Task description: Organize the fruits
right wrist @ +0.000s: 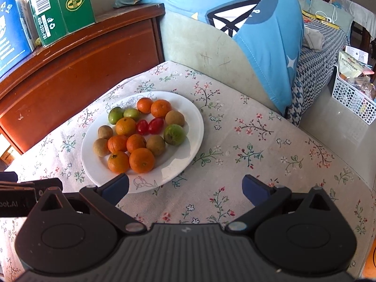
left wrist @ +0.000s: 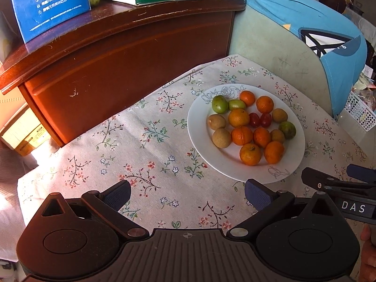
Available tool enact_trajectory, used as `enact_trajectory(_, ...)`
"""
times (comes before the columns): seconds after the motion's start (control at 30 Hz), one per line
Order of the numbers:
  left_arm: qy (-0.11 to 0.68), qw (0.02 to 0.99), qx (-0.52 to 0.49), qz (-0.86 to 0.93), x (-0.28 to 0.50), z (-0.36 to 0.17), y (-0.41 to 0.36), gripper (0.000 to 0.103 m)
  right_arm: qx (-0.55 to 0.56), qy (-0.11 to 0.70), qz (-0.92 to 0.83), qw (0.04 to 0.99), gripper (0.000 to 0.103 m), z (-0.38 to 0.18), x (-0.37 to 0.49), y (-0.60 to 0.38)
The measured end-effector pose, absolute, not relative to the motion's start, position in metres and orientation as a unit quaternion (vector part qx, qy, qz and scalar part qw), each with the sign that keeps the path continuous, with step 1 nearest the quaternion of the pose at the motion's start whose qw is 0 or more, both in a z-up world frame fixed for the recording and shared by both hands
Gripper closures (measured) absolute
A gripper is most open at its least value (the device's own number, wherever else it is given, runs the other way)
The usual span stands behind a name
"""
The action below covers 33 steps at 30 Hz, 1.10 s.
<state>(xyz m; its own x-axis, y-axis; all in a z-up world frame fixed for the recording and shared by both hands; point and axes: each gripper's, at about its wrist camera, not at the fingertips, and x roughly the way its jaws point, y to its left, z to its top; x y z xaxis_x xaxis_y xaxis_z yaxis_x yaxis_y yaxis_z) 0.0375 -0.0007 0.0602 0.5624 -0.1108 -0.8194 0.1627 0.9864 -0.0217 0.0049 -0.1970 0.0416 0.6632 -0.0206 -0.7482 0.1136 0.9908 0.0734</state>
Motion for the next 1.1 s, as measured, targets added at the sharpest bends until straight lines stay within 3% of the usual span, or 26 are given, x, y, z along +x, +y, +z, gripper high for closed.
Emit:
enact_trajectory(0.3, 0.451, 0.890, 0.024, -0.067, 0.020, 0.052, 0.021, 0.000, -0.027, 0.418, -0.039, 0.907, 0.001, -0.008, -0.037, -0.183)
enact_trajectory(0.77, 0.472, 0.881, 0.016, -0.020, -0.018, 0.027, 0.041, 0.000, 0.022, 0.333, -0.122, 0.935, 0.001, -0.024, -0.083, -0.156)
enact_trajectory(1.1, 0.503, 0.864, 0.004, -0.006, -0.025, 0.008, 0.042, 0.000, 0.023, 0.335, -0.100, 0.937, 0.001, -0.024, -0.086, -0.159)
